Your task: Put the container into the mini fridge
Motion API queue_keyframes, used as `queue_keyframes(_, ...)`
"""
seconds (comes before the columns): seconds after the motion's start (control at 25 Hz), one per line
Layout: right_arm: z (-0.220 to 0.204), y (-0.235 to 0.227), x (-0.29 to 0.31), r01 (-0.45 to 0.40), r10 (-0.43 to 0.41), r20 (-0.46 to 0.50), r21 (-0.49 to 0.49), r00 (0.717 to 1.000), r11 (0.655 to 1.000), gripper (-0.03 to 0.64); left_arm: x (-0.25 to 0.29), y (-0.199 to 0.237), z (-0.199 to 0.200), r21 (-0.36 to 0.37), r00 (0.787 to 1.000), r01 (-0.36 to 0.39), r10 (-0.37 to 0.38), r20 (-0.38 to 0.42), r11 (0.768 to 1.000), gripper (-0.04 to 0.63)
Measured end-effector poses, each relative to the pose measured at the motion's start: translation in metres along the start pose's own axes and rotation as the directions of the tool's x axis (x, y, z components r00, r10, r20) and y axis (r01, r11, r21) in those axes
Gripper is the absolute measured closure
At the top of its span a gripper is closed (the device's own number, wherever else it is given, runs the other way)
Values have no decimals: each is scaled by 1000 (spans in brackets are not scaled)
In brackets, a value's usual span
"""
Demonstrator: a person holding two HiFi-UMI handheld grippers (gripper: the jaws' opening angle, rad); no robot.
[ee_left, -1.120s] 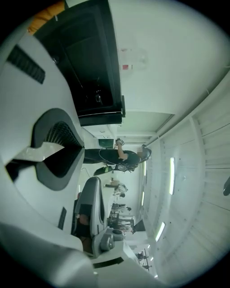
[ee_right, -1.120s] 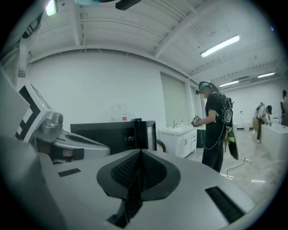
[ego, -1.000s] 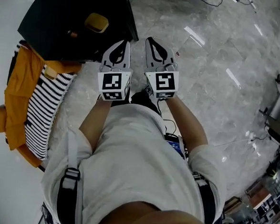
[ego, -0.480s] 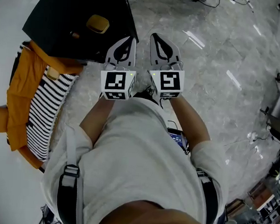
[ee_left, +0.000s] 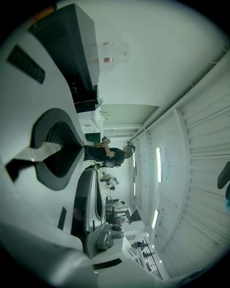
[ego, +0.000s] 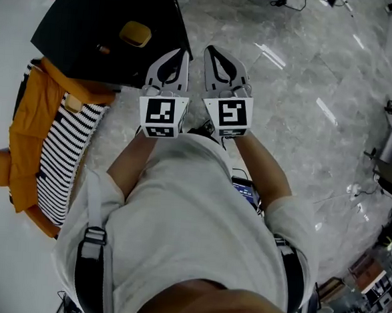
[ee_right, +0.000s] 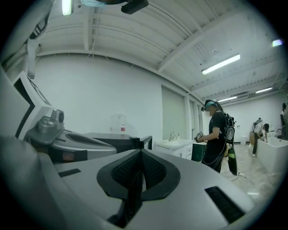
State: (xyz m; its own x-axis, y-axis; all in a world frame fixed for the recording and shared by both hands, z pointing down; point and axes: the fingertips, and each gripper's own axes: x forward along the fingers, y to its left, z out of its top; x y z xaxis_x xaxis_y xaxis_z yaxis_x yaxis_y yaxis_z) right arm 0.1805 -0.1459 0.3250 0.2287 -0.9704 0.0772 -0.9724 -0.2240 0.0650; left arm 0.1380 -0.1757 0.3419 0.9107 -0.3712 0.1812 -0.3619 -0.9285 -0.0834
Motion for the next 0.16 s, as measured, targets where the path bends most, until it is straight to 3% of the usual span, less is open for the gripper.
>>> queue_keyframes(0.16,-3,-2,-3,-1,1,-4,3,1000,1000,580,-1,-5,1,19,1000,14,-14,-8,1000,583)
